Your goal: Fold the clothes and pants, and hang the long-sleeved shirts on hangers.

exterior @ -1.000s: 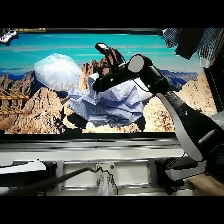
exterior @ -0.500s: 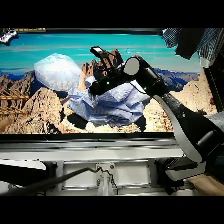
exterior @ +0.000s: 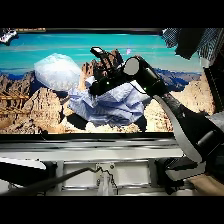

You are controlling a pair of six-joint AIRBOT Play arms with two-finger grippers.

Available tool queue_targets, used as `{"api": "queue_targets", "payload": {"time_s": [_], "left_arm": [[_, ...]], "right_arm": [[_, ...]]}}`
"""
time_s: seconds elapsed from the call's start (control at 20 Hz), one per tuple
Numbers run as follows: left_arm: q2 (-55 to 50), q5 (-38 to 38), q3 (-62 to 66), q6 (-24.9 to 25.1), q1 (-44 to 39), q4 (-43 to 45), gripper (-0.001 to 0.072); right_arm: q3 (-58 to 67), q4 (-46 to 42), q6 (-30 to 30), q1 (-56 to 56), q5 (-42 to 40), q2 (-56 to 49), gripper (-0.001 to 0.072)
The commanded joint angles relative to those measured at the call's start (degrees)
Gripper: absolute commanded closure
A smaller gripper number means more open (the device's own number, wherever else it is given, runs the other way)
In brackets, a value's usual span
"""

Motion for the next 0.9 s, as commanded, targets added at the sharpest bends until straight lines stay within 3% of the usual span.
{"api": "queue_targets", "payload": {"time_s": [0.0, 0.15, 0.2, 0.4, 0.85], "left_arm": [[-0.4, 1.0, 0.0, 0.0, 0.4, 0.3, 0.0445], [-0.4, 1.8, 0.1, 0.0, 0.5, 0.3, 0.0501], [-0.4, 2.2, 0.1, 0.1, 0.5, 0.3, 0.0569], [-0.4, 2.6, 0.2, 1.1, 0.5, 0.3, 0.0692], [2.7, 2.4, 0.2, 2.2, -2.8, 0.1, 0.0692]], "right_arm": [[0.0, 0.0, 0.2, 0.0, 0.0, 0.0, 0.0684], [0.0, 0.0, 0.2, 0.0, -0.1, 0.0, 0.0682], [0.0, 0.0, 0.3, 0.0, -0.1, 0.0, 0.0682], [0.0, 0.0, 1.1, 0.0, 0.0, 0.0, 0.0682], [0.0, 0.0, 1.2, 0.0, -0.1, 0.0, 0.0683]]}}
